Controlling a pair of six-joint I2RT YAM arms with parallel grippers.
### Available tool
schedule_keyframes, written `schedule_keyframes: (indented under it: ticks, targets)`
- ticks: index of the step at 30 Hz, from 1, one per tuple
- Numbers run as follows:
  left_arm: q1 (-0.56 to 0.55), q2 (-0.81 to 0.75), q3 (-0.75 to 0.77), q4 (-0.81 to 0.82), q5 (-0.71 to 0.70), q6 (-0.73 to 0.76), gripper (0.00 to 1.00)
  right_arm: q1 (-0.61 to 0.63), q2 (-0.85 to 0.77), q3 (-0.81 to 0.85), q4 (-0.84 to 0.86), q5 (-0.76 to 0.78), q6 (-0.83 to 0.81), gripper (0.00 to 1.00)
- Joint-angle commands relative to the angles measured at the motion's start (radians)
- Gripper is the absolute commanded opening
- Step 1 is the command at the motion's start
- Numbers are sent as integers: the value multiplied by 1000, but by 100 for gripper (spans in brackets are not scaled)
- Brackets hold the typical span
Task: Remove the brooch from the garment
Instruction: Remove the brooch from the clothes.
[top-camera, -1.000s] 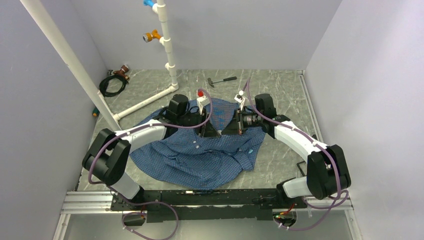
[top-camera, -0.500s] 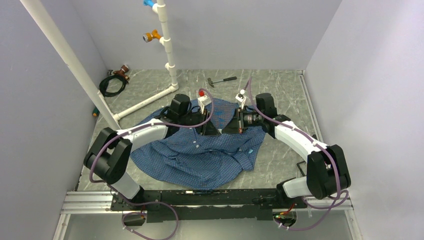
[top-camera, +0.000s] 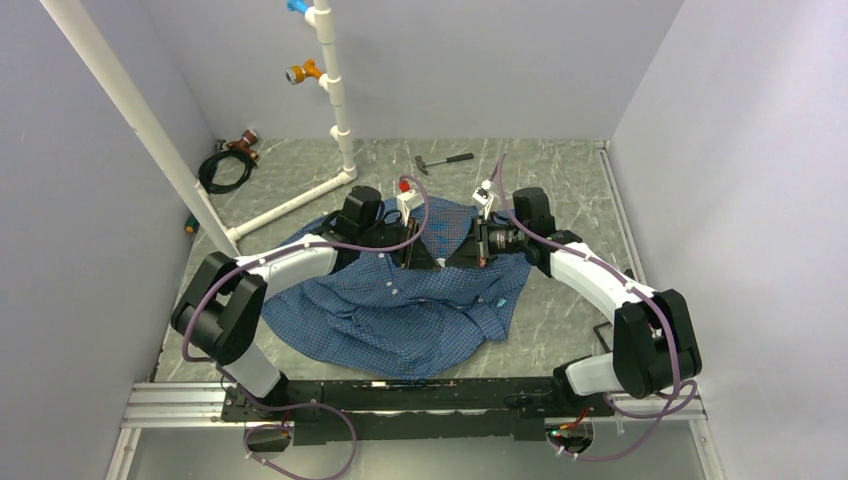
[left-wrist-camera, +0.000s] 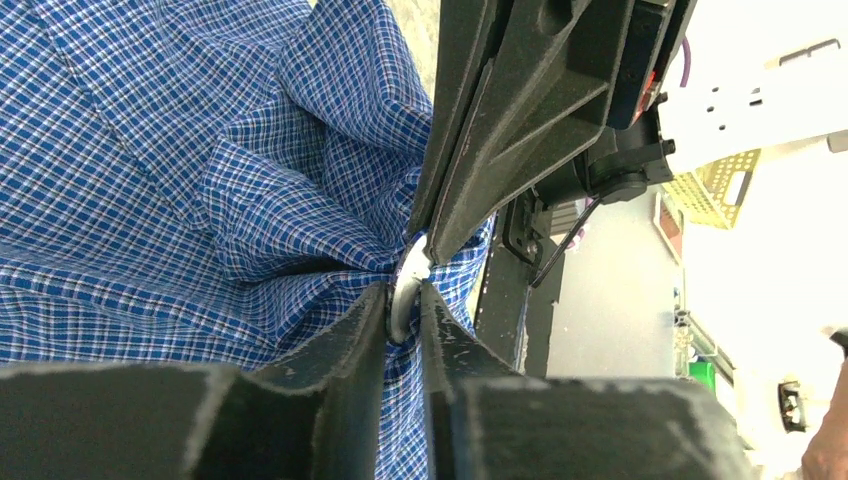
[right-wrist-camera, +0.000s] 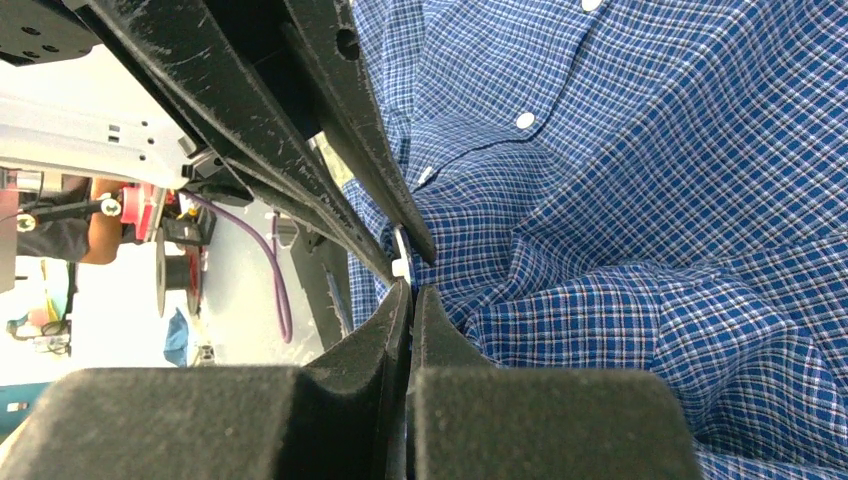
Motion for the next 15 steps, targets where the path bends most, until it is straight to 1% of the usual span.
schedule_keyframes:
  ticks: [1,4,6,11,15]
  targets:
    - [2,-6,3,46,20,7,26,0,-17,12,40,-27,-2,0]
    - [4,-27,0,56,39,13,36,0,-14,14,35,-24,-15,0]
    - [9,-49,-9,74,52,18,39,0,-13,13,34,-28,-24,0]
    - [58,-77,-26,130,101,18,41,0,-16,14,29,-47,-55,0]
    - [102,-82,-50,207,149,28,39,0,-18,18,25,-77,-80,0]
